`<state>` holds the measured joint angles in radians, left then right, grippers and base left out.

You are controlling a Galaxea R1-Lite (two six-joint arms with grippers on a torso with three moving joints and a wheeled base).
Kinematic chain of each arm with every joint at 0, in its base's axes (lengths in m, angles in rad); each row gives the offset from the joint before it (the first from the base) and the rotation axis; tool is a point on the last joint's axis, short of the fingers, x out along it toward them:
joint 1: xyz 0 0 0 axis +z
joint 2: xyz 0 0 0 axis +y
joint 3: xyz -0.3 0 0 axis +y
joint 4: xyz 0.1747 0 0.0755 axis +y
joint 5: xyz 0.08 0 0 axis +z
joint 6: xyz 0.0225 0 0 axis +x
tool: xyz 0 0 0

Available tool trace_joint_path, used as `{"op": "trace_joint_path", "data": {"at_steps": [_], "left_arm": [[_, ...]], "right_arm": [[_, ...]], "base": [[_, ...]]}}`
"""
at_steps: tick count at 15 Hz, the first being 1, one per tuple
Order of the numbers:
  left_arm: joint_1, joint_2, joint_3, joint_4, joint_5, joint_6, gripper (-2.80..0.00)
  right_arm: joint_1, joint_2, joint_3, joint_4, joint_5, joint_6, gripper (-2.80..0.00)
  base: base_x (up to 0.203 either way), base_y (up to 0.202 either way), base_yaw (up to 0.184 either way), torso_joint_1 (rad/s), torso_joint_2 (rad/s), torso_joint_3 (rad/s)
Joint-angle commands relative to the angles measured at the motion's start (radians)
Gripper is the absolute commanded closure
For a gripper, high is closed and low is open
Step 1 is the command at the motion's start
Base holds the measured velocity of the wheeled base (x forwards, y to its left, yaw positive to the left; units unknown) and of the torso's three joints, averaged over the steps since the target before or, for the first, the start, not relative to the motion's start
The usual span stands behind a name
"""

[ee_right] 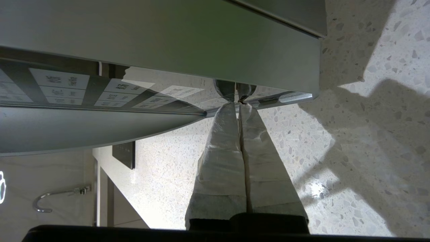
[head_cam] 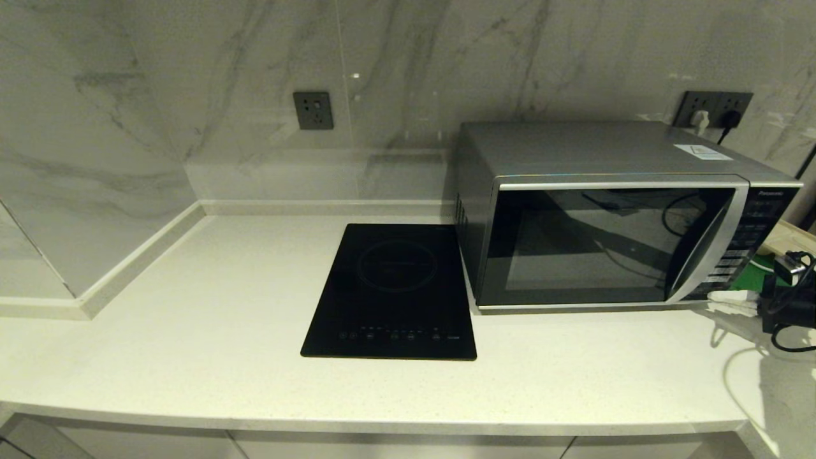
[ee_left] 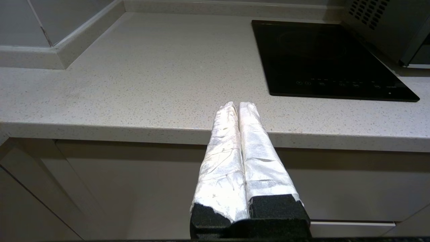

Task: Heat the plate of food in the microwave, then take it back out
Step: Open the microwave oven

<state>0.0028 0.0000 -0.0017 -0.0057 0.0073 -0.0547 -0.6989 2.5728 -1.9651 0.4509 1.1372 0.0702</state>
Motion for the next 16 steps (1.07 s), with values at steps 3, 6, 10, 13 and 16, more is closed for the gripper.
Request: {"op": "trace_joint_path", "data": {"at_steps": [3, 6, 10, 13, 16], "left_arm": [[0.000, 0.000, 0.000, 0.000, 0.000, 0.000, 0.00], [0.000, 0.000, 0.000, 0.000, 0.000, -0.001, 0.00], [0.000, 0.000, 0.000, 0.000, 0.000, -0.001, 0.00], [0.000, 0.000, 0.000, 0.000, 0.000, -0.001, 0.00], [0.000, 0.000, 0.000, 0.000, 0.000, -0.001, 0.00]], "right_arm": [[0.000, -0.007, 0.011, 0.005, 0.007, -0.001, 0.00], [-0.010, -0.047, 0.072, 0.009, 0.008, -0.007, 0.00], [-0.031, -0.150, 0.221, 0.009, 0.003, -0.059, 0.00], [-0.032, -0.272, 0.306, 0.010, -0.083, -0.084, 0.00], [-0.001, -0.397, 0.305, 0.067, -0.277, -0.087, 0.00]], "base": [[0.000, 0.000, 0.000, 0.000, 0.00, 0.000], [0.000, 0.000, 0.000, 0.000, 0.00, 0.000], [0.000, 0.000, 0.000, 0.000, 0.00, 0.000], [0.000, 0.000, 0.000, 0.000, 0.00, 0.000], [0.000, 0.000, 0.000, 0.000, 0.00, 0.000]]}}
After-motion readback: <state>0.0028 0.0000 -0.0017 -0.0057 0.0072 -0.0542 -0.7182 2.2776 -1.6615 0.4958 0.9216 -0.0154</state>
